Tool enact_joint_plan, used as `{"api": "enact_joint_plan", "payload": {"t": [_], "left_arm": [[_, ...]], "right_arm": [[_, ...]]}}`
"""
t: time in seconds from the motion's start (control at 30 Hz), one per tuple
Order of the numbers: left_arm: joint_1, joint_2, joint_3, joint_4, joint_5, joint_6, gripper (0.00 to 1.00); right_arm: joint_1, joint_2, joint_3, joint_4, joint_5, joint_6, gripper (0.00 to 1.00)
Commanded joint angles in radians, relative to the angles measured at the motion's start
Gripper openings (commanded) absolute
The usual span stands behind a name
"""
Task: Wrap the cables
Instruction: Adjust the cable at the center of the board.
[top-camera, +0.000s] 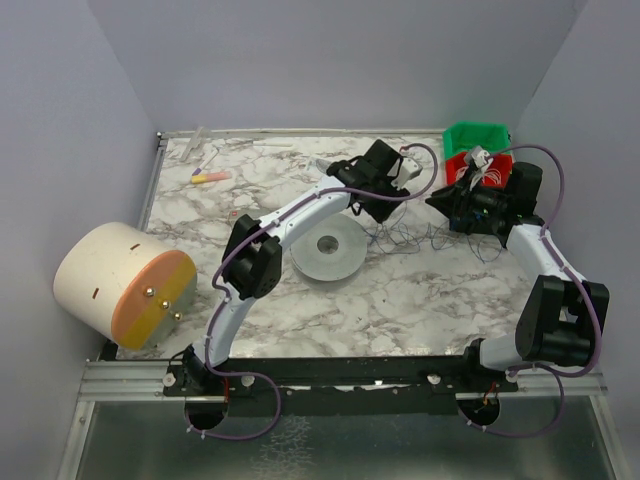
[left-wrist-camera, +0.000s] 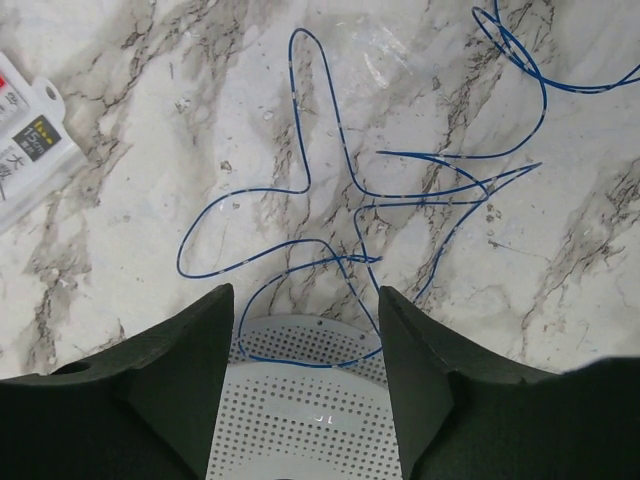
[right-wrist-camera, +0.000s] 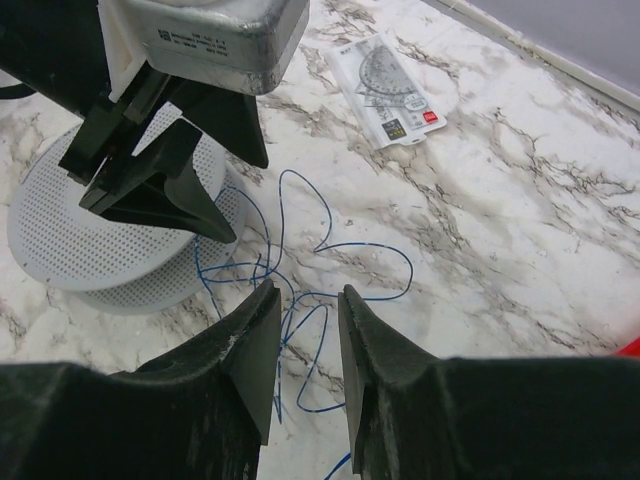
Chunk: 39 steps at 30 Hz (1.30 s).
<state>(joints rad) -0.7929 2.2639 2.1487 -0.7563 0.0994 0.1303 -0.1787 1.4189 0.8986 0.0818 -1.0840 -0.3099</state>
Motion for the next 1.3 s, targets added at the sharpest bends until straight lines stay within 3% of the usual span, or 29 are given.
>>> {"api": "enact_joint_plan", "payload": {"t": [0.0,0.2,1.27], "left_arm": [[0.001,-0.028,0.017,-0.002,-0.103,0.029,0.61],[0.000,0.006,-0.009,-0.018,-0.155,0.065,0.56],[-0.032,0.074,-0.020,-0.059,0.032,0.082,0.56]], "right_arm": [[-0.007,0.000,0.023,0.014,-0.030,0.012,0.34],[-0.007,0.000,0.022,0.015,-0.034,0.017,0.34],[-0.007,0.001,0.022,0.019,-0.034,0.021,0.34]]}}
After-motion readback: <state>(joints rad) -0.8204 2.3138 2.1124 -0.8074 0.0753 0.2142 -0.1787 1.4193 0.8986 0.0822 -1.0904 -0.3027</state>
